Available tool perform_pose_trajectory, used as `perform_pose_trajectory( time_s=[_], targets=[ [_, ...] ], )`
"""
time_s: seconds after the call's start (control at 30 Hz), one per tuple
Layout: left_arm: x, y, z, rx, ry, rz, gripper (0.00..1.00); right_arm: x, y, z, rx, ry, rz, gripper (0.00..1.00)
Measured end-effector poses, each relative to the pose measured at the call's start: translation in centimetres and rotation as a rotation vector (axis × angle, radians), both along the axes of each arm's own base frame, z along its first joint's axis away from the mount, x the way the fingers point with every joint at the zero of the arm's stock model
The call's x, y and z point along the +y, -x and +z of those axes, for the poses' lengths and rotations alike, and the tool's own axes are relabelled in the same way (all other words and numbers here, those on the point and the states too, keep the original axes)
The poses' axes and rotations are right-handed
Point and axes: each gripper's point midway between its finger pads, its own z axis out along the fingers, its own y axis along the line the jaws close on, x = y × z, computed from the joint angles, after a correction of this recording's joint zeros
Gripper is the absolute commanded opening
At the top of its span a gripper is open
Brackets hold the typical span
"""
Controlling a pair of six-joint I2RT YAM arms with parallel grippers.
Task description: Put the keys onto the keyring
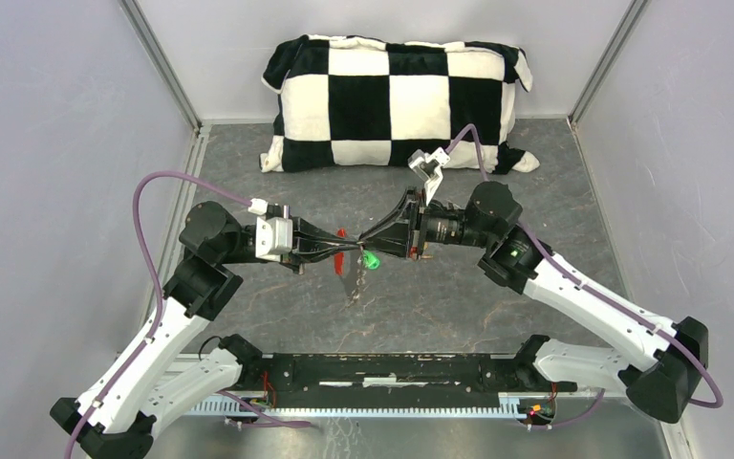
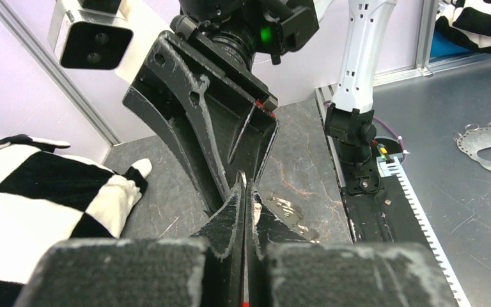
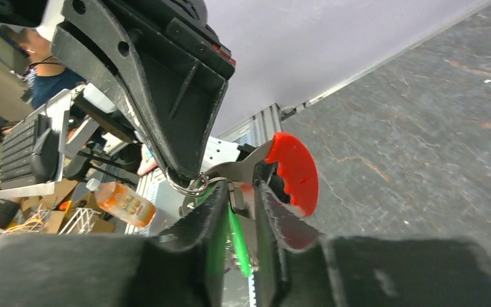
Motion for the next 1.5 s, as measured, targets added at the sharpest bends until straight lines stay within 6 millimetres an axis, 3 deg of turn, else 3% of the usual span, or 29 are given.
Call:
perform_pose_trajectory(
  time_s=[0.27, 0.57, 0.9, 1.3, 1.4, 1.5],
  targets=[
    [0.1, 0.4, 0.2, -0.009, 0.003, -0.009, 0.02, -1.7, -0.7, 1.5, -0.178, 0.083, -0.098, 0.48],
    [0.1, 1.0, 0.2, -0.005, -0.008, -0.050, 0.02, -3.8, 1.1, 4.2, -0.494, 0.008, -0.088, 0.42],
    [-0.2, 1.4, -0.4, 0.027, -0.038, -0.099, 0.02, -2.0, 1.9, 3.2, -0.563, -0.032, 0.040, 0.40],
    [-0.2, 1.5, -0.2, 0.025, -0.037, -0.100, 0.02, -1.3, 3.6, 3.1, -0.583, -0.052, 0.101, 0.47],
    [-0.2, 1.5, -0.1, 0.021, -0.035, -0.100, 0.02, -1.0, 3.4, 2.5, -0.579, -0.028, 0.097, 0.43],
    [-0.1, 1.6, 0.0, 0.019, -0.034, -0.101, 0.02, -0.8, 3.1, 2.0, -0.578, -0.010, 0.085, 0.25]
  ],
)
